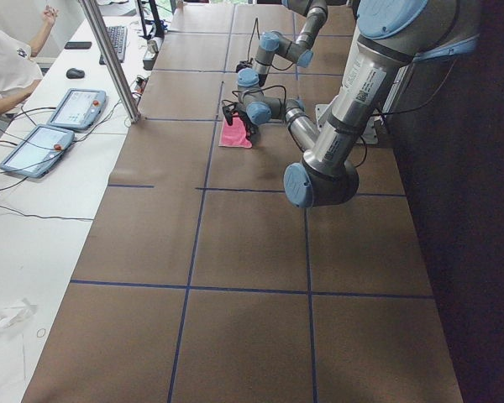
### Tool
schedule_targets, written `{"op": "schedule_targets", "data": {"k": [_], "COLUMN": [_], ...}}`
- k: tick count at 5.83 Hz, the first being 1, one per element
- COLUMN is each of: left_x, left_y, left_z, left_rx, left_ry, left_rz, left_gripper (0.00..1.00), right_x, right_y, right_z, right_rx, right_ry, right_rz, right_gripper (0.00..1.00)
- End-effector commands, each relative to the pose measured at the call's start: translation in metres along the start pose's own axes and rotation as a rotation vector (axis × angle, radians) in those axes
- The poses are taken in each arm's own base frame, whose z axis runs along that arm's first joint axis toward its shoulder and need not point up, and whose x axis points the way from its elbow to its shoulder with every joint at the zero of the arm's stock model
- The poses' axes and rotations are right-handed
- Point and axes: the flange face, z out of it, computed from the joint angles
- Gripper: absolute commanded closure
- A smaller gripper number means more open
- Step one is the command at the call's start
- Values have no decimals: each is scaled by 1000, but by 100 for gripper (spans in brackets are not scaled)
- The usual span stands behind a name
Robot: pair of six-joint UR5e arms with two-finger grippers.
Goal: Fold towel twice with both arms
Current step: 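Lift both near corners and fold them over onto the far edge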
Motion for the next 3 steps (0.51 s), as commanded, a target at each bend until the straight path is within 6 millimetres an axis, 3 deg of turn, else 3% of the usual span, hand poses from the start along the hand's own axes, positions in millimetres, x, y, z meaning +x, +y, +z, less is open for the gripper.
{"op": "schedule_targets", "data": {"k": [1,3], "left_x": [-4,2], "left_y": [-11,-22], "left_z": [10,0], "left_rx": [7,21], "left_ry": [-10,4], "left_rz": [-11,-19], "left_gripper": [96,96], "right_x": [1,-2], "right_y": [-18,-24], "right_z": [0,-3], "right_rx": [15,22], "right_ry": [-4,-11], "right_rz": [16,21], "right_gripper": [98,98]}}
